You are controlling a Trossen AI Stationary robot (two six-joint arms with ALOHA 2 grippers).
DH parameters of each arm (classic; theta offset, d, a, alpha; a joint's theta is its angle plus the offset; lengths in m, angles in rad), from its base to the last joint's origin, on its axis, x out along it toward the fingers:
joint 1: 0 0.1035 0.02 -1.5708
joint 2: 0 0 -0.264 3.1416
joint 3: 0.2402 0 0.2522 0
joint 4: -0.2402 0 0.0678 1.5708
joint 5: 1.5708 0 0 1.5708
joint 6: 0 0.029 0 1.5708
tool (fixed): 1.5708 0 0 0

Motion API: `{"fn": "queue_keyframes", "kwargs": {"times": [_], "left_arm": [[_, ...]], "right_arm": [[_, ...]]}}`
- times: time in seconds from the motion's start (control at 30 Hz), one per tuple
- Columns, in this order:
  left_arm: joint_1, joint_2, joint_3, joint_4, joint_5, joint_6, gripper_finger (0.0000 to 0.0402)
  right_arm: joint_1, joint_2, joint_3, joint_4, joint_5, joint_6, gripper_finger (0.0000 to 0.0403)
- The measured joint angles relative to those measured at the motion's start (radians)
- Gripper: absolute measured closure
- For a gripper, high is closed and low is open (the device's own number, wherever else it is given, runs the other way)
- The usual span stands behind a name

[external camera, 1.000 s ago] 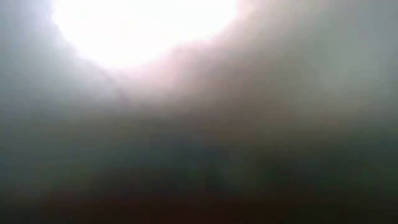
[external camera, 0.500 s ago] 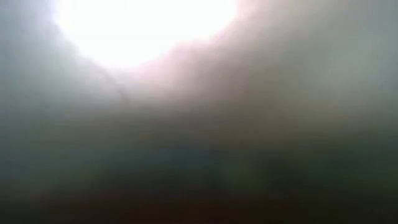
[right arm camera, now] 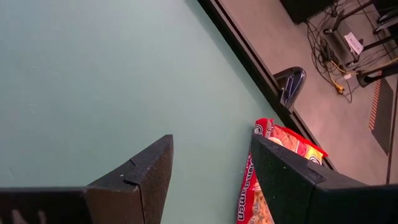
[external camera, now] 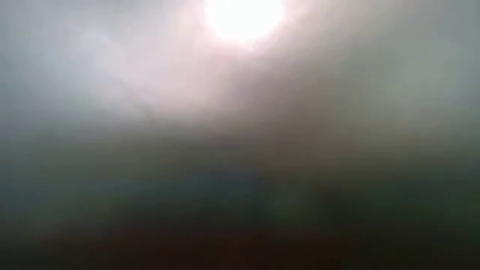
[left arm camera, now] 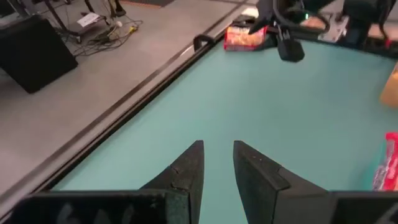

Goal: Sort Maruchan noodles
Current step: Put the red noodle pack into the green bin

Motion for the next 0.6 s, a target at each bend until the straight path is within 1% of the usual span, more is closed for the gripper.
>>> {"fn": "queue_keyframes", "kwargs": {"times": [0.17,0.27,0.43,0.5,0.6], "left_arm": [[0.038,0.004,-0.007,-0.009,0.052,0.014,0.0332],[0.057,0.008,-0.024,-0.012,0.106,0.016,0.0332],[0.081,0.008,-0.093,-0.002,0.169,0.000,0.0332],[0.090,0.008,-0.126,0.028,0.181,0.001,0.0332],[0.108,0.008,-0.180,0.121,0.186,0.023,0.0332]], "right_arm": [[0.000,0.000,0.000,0.001,0.000,0.000,0.0197],[0.000,0.000,0.000,0.000,0.000,0.000,0.0197],[0.000,0.000,0.000,0.000,0.000,0.000,0.0197],[0.000,0.000,0.000,0.001,0.000,0.000,0.0197],[0.000,0.000,0.000,0.001,0.000,0.000,0.0197]]}}
